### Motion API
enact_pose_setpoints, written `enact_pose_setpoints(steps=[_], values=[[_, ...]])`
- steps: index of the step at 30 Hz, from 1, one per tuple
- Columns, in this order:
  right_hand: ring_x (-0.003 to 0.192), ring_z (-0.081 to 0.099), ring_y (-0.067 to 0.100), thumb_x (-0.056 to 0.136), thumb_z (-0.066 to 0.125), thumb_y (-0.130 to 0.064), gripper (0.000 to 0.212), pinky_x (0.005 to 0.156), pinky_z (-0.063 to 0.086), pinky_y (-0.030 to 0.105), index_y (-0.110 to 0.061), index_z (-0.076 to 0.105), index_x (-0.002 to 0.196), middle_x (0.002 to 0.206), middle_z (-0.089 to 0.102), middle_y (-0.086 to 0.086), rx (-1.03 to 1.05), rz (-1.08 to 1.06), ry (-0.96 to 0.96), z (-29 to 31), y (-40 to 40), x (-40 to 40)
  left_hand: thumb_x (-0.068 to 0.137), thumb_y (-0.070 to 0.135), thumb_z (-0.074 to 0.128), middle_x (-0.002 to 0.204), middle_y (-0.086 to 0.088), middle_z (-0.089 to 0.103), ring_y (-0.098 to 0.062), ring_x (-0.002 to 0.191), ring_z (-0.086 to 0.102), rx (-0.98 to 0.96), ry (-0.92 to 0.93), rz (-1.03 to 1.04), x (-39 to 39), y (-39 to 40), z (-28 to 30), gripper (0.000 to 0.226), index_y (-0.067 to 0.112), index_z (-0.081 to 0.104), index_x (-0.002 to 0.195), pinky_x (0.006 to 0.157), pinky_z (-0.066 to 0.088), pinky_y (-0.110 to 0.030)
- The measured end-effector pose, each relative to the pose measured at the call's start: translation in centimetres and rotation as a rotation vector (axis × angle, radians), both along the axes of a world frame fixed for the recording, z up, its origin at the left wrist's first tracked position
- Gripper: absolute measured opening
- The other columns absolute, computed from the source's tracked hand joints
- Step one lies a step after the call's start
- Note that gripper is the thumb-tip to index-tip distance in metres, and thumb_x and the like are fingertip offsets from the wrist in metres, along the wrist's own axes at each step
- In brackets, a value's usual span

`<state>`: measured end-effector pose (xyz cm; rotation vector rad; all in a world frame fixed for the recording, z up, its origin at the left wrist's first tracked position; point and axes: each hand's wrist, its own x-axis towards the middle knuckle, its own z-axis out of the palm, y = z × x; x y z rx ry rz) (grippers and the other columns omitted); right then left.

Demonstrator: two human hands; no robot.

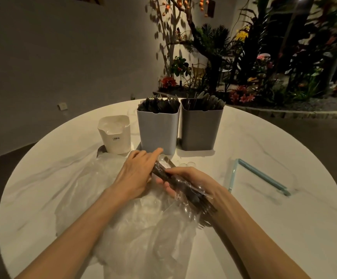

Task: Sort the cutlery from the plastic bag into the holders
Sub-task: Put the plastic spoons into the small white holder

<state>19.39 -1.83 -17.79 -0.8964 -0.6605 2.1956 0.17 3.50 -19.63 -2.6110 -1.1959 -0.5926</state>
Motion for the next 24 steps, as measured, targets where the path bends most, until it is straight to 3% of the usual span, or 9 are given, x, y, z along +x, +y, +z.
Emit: enact_pose_setpoints(steps=[2, 4, 7, 9, 13, 19, 21, 24], values=[[0.074, 0.074, 0.022, 0.098, 0.057, -0.012, 0.028, 0.065, 0.063, 0.031, 0.007, 0.068, 0.115, 0.104, 0.072, 0.020, 0.011, -0.023, -0.024, 0.5, -0.4, -0.1, 0.078, 0.007, 0.071, 0.108, 0.004, 0.069, -0.022, 0.103, 0.060, -0.010, -0.053, 0.005, -0.6, -0.3, 0.7, 0.062, 0.026, 0.047, 0.132, 0.094, 0.032, -0.031], [0.079, 0.075, 0.026, 0.097, 0.057, -0.012, 0.029, 0.065, 0.063, 0.033, 0.009, 0.069, 0.114, 0.107, 0.072, 0.022, -0.009, -0.024, -0.014, 0.9, -0.7, -0.3, 0.083, 0.004, 0.064, 0.109, 0.004, 0.069, -0.022, 0.103, 0.058, -0.060, -0.111, 0.013, -0.9, -0.9, 1.3, 0.054, 0.025, 0.051, 0.131, 0.094, 0.034, -0.032], [0.079, 0.075, 0.023, 0.099, 0.056, -0.014, 0.030, 0.064, 0.062, 0.032, 0.007, 0.064, 0.119, 0.108, 0.071, 0.020, 0.011, -0.004, -0.092, 1.3, -0.7, -0.8, 0.082, 0.009, 0.067, 0.100, 0.000, 0.062, -0.019, 0.092, 0.049, -0.172, -0.183, 0.022, -1.2, -2.0, 2.0, 0.065, 0.023, 0.047, 0.142, 0.092, 0.044, -0.038], [0.074, 0.074, 0.019, 0.100, 0.056, -0.017, 0.028, 0.062, 0.061, 0.029, 0.005, 0.065, 0.115, 0.103, 0.072, 0.017, 0.051, 0.048, -0.154, 1.9, -0.8, -1.4, 0.077, 0.013, 0.075, 0.105, 0.001, 0.058, -0.020, 0.099, 0.050, -0.246, -0.215, 0.003, -1.1, -2.3, 2.4, 0.078, 0.023, 0.043, 0.147, 0.094, 0.047, -0.039], [0.069, 0.072, 0.018, 0.098, 0.062, -0.023, 0.028, 0.059, 0.060, 0.026, 0.002, 0.066, 0.109, 0.088, 0.071, 0.015, 0.087, 0.056, -0.254, 2.5, -0.9, -2.2, 0.064, 0.008, 0.086, 0.119, 0.003, 0.053, -0.014, 0.110, 0.049, -0.332, -0.336, -0.047, -0.5, -2.2, 2.2, 0.085, 0.025, 0.051, 0.140, 0.091, 0.050, -0.029], [0.083, 0.071, 0.025, 0.090, 0.070, -0.048, 0.063, 0.070, 0.063, 0.032, 0.006, 0.062, 0.122, 0.106, 0.067, 0.024, 0.112, 0.002, -0.202, 2.3, -0.4, -2.3, 0.061, -0.011, 0.069, 0.124, 0.007, 0.056, -0.012, 0.115, 0.051, -0.384, -0.444, -0.094, -0.7, -1.4, 1.0, 0.080, 0.023, 0.059, 0.133, 0.096, 0.048, -0.027], [0.082, 0.071, 0.027, 0.088, 0.068, -0.054, 0.071, 0.074, 0.063, 0.035, 0.007, 0.061, 0.123, 0.107, 0.066, 0.024, 0.099, -0.016, -0.189, 2.2, -0.1, -2.2, 0.058, 0.000, 0.066, 0.126, 0.009, 0.059, -0.012, 0.116, 0.053, -0.378, -0.416, -0.107, -0.8, -0.9, 0.8, 0.079, 0.027, 0.059, 0.133, 0.097, 0.048, -0.032], [0.084, 0.072, 0.031, 0.089, 0.064, -0.060, 0.071, 0.085, 0.059, 0.039, 0.008, 0.072, 0.107, 0.109, 0.069, 0.025, 0.031, -0.034, -0.150, 2.0, 0.1, -1.9, 0.059, 0.012, 0.062, 0.132, 0.014, 0.059, -0.009, 0.122, 0.052, -0.416, -0.401, -0.115, -0.8, -1.2, 0.8, 0.078, 0.035, 0.058, 0.134, 0.100, 0.048, -0.032]])
